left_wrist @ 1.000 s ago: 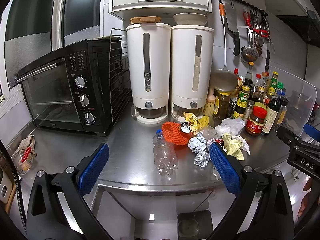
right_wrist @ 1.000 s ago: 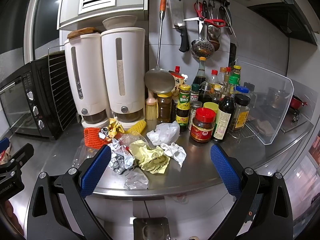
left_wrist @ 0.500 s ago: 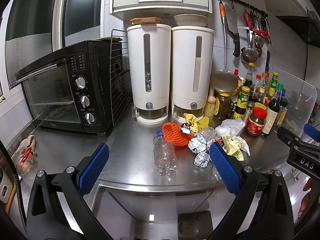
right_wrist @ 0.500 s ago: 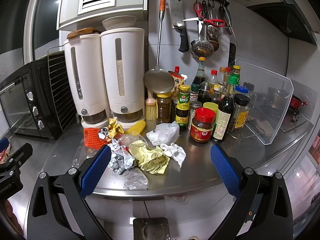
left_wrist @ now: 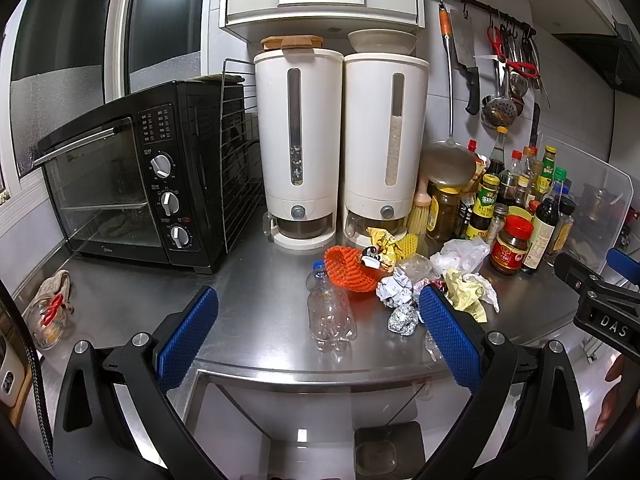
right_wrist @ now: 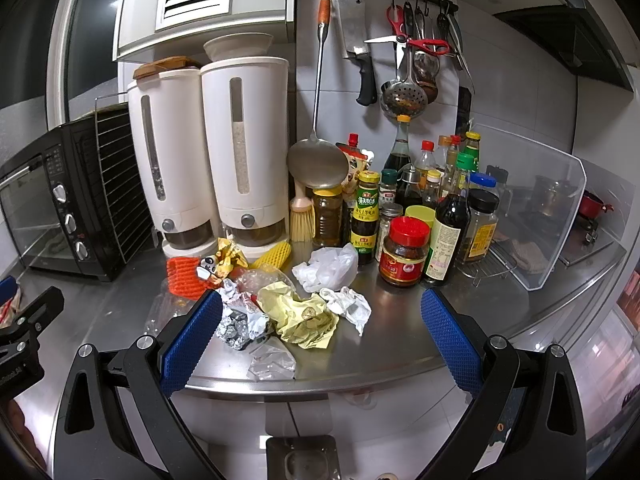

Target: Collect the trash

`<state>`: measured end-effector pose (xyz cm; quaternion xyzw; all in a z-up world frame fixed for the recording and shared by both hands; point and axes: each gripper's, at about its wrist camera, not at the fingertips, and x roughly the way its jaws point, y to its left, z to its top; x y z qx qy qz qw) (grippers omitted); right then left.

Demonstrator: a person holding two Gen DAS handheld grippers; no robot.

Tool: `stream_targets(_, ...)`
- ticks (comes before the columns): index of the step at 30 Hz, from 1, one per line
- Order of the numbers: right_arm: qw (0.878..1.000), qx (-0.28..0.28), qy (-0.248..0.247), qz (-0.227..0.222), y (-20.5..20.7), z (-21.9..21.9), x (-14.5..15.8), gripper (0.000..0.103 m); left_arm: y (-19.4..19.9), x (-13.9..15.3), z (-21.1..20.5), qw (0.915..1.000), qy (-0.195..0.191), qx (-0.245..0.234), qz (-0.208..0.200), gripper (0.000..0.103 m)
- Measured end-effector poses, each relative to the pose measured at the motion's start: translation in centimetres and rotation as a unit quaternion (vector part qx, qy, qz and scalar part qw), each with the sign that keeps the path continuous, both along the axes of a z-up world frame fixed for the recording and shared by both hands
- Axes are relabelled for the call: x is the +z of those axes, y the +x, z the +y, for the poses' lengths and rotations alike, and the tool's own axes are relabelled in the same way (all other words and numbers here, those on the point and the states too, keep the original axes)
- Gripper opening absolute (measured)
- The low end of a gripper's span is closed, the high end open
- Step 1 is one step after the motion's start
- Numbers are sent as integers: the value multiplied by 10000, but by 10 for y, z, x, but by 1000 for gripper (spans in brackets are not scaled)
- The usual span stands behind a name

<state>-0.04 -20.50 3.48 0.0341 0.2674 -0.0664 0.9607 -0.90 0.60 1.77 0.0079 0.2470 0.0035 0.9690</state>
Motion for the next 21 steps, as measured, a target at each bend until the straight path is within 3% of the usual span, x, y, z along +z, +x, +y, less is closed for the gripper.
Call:
stream_targets(11, 9989, 165, 417, 100, 21, -20, -14, 100, 16, -12, -4, 9998, 173, -120, 52, 95)
stream_targets(16, 9963, 272, 645, 505, 61, -34, -31, 100, 40, -26, 3, 9995, 197, -76, 245, 95)
stream_targets(21, 9881, 372, 1062, 1047, 99, -46, -59, 100, 77, -44, 10, 9972, 274, -60, 687, 95)
